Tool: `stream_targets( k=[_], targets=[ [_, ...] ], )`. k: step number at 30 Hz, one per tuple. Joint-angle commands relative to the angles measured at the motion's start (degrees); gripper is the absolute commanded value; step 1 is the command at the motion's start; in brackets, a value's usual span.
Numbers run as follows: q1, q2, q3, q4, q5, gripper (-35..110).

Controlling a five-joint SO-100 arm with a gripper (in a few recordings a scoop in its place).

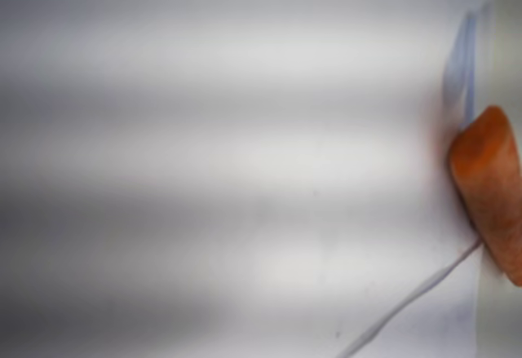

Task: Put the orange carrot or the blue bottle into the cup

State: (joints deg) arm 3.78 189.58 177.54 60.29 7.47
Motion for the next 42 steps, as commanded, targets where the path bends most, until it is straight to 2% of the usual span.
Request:
stream_targets(
  k=[1,17,25,36,42],
  targets=[
    [0.7,2.9,0.5,-0.9,0.2,4],
    [0.7,2.8,-1.8,-1.1,-0.7,4],
    [1.7,-1.7,-23.2,1.8,-3.1,4],
    [1.7,-28.7,-54.1,10.9,-2.8,4],
    [2.5,-37.3,-69.4,13.0,-3.3,4]
  ],
)
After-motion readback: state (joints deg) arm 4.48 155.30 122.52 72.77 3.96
